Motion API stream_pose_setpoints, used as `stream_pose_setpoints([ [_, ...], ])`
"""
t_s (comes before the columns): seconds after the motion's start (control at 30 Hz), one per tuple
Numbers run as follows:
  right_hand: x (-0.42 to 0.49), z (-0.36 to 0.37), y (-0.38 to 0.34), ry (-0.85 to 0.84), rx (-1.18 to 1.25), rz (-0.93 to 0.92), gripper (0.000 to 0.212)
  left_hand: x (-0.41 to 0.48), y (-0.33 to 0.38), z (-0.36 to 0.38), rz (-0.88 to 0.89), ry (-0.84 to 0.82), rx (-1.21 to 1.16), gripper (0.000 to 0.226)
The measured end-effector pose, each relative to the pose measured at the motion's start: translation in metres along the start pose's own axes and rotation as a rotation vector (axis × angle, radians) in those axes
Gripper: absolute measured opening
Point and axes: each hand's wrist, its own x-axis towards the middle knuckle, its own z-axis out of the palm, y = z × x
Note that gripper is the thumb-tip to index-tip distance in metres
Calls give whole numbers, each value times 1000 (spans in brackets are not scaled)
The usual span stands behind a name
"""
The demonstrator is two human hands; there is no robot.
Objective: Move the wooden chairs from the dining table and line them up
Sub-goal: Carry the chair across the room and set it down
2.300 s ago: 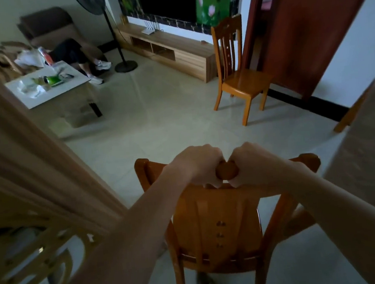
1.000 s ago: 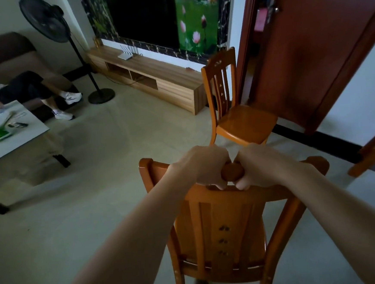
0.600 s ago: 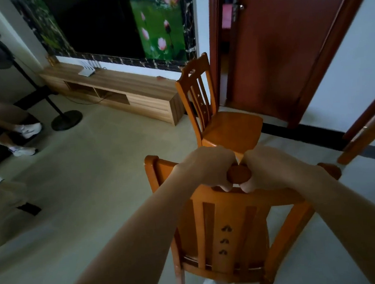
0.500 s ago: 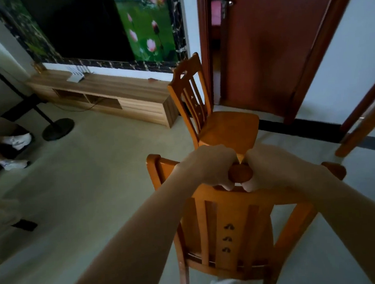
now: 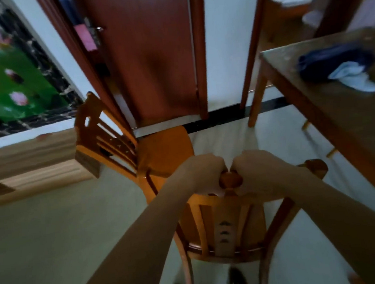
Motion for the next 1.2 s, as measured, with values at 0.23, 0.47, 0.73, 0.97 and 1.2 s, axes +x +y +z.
stream_pose_setpoints([
  [0.23,13,-5,-6,17,-12,358,26,37,-33,-22,306,-13,-5,16],
  [0.47,1,-3,0,62,64,618,25,90,-31,-31,579,-68,87,36],
  [0.73,2,34,0,124,188,832,23,133,-30,-11,795,-121,180,19],
  [0.97,26,59,-36,112,210,1047,19,132,-54,4,944,-154,195,29],
  [1.2,46,73,-102,113,224,1212,22,100,-92,13,1084,-183,168,40],
])
